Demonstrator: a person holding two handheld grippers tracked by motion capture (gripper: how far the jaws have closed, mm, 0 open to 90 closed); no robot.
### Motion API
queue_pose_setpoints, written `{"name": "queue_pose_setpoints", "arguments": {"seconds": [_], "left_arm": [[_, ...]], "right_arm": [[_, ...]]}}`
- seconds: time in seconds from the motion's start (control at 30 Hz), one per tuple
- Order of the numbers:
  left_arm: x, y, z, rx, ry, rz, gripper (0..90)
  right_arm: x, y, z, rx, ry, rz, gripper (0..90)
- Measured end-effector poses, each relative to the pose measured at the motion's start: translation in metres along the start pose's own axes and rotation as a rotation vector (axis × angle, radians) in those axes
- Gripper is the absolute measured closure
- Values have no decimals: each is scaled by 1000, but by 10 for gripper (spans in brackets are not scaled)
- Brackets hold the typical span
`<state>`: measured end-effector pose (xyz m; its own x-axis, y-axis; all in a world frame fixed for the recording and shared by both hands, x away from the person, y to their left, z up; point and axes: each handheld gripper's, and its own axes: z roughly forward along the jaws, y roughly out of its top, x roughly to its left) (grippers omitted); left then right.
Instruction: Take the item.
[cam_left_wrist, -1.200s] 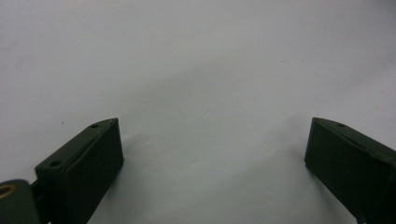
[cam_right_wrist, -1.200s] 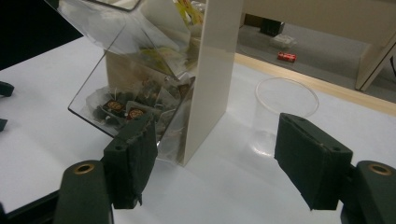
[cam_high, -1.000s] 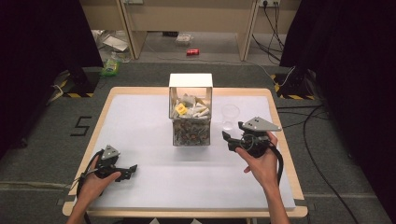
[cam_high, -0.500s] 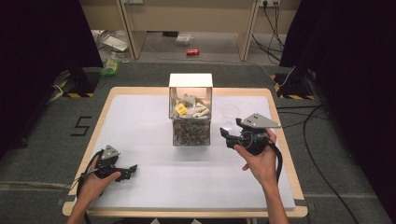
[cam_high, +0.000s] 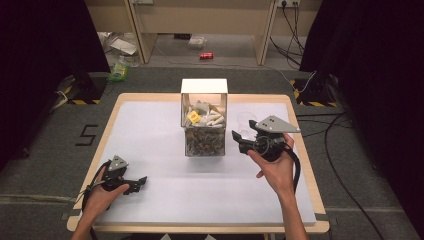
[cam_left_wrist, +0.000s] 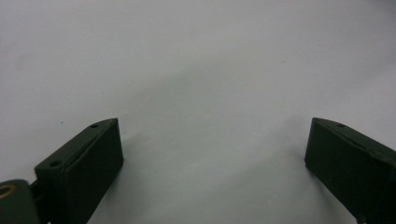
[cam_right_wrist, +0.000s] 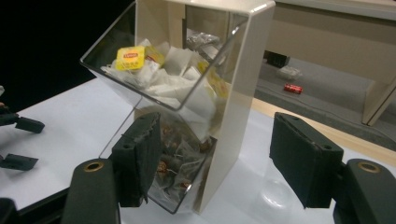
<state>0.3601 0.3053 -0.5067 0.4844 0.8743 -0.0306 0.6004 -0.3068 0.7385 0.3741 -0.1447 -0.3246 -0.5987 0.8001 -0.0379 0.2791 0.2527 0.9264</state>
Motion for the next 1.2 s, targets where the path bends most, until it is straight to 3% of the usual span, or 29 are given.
{"name": "queue_pose_setpoints", "arguments": {"seconds": [0.6,1.2], "left_arm": [[0,0,0,-1,-1,0,34],[0,0,0,0,-2,0,34]], "right_arm": [[15,23,8,-74,42,-36,381],[32,45,50,-46,109,-74,418]]}}
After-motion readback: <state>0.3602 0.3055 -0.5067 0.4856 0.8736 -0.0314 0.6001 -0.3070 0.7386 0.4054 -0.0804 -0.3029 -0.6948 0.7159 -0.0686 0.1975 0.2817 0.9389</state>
